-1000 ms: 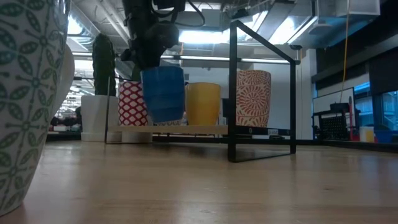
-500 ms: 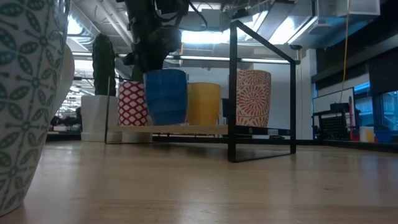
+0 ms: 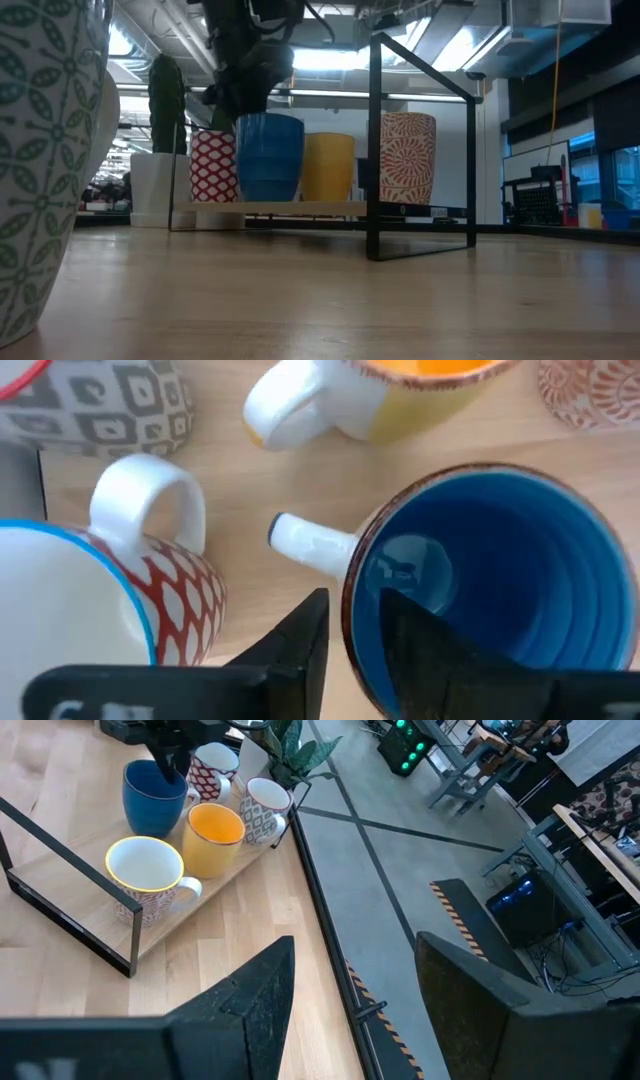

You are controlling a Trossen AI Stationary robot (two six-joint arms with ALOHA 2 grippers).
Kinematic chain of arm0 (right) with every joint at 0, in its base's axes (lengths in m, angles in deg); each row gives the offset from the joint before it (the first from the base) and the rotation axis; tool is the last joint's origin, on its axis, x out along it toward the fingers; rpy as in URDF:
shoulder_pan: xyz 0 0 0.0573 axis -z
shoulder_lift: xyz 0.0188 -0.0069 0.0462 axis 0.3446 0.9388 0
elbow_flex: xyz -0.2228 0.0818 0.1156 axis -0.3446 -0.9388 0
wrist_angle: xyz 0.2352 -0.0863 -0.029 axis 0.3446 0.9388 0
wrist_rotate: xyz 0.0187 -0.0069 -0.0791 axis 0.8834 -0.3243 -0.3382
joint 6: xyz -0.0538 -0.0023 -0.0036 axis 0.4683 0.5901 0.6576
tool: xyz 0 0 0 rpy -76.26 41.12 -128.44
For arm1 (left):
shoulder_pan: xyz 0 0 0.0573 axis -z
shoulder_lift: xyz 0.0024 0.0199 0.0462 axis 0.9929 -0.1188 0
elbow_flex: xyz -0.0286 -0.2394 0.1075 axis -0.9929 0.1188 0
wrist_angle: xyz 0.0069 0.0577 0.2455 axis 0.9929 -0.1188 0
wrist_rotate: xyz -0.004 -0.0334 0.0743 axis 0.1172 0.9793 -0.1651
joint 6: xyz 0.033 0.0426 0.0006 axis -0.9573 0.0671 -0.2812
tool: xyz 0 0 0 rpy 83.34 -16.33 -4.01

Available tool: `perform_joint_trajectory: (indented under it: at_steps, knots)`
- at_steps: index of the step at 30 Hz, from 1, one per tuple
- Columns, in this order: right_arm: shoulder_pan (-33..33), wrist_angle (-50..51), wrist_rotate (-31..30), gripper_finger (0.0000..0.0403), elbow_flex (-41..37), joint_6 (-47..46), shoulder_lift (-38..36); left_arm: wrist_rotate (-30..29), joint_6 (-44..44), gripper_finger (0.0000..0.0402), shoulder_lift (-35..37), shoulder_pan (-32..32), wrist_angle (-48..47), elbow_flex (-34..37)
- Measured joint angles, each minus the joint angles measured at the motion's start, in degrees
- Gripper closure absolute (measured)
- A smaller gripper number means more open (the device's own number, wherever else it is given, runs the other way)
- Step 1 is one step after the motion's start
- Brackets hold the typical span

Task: Place coffee mugs
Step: Put the blue mug on the shelf, then put the green mug on the shelf

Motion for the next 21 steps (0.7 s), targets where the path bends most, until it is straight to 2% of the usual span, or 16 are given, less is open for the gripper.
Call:
perform_joint_trajectory:
  at_steps: [11,17,21]
  knots:
    - [0.00,0.02,0.00,0.0207,0.00,0.00,0.00,2.18,-1.52,0.0281,0.37,0.00,-0.63,-0.44]
    - [0.00,0.02,0.00,0.0207,0.00,0.00,0.00,0.88,-3.38,0.0277,0.36,0.06,-6.00,-6.06]
    - [0.00,0.02,0.00,0.0207,0.00,-0.03,0.00,1.22,-3.35,0.0276,0.36,1.31,-12.38,-12.50]
